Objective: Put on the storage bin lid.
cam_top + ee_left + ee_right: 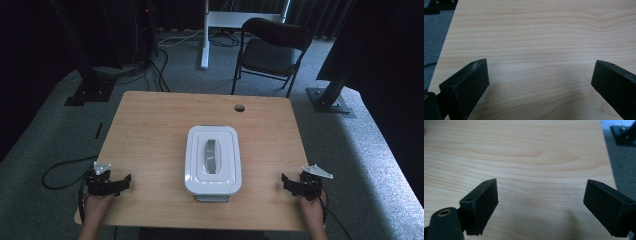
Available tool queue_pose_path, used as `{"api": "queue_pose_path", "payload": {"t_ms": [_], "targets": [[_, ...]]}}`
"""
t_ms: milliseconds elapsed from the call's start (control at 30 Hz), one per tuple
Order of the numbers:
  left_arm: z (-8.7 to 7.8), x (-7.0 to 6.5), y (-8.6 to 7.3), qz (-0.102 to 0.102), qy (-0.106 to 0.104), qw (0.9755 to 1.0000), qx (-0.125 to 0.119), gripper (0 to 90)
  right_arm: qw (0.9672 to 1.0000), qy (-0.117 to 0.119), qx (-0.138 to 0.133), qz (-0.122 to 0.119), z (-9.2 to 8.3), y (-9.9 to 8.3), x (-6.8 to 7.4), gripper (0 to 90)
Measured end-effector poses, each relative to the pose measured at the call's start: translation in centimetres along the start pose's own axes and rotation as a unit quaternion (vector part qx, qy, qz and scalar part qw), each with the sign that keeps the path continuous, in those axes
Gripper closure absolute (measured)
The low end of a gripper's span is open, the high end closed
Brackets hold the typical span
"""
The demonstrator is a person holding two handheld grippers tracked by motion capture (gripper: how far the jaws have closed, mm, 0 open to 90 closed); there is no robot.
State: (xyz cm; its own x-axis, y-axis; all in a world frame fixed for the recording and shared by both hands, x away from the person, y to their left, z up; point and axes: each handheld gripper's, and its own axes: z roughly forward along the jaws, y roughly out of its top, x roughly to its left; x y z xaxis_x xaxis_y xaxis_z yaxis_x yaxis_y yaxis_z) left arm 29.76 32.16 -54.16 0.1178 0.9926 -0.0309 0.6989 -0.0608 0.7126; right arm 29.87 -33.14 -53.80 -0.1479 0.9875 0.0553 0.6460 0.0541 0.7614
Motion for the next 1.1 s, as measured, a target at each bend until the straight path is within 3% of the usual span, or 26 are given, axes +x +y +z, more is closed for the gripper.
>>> {"api": "queue_pose_path", "payload": {"t_ms": [167, 233, 400, 800, 1100], "targets": [[0.0, 0.2, -0.1, -0.009, 0.013, 0.9998, 0.013, 1.9, 0.9991, -0.022, 0.026, 0.023, 0.5, -0.5, -0.6, 11.9], [0.0, 0.3, -0.1, -0.009, 0.016, 0.9997, 0.018, 1.9, 0.9988, -0.020, 0.031, 0.031, 0.6, -0.7, -0.8, 11.9], [0.3, 0.3, -0.1, -0.004, 0.032, 0.9991, 0.027, 1.4, 0.9987, -0.041, 0.029, 0.007, 0.8, -1.0, -0.2, 11.5], [0.7, 0.1, 0.1, -0.026, 0.054, 0.9981, 0.018, 1.3, 0.9983, -0.048, 0.030, 0.016, 0.9, -0.9, -0.2, 11.1], [0.7, 0.1, 0.1, -0.027, 0.054, 0.9980, 0.018, 1.3, 0.9983, -0.048, 0.029, 0.016, 1.0, -0.8, -0.2, 11.1]]}}
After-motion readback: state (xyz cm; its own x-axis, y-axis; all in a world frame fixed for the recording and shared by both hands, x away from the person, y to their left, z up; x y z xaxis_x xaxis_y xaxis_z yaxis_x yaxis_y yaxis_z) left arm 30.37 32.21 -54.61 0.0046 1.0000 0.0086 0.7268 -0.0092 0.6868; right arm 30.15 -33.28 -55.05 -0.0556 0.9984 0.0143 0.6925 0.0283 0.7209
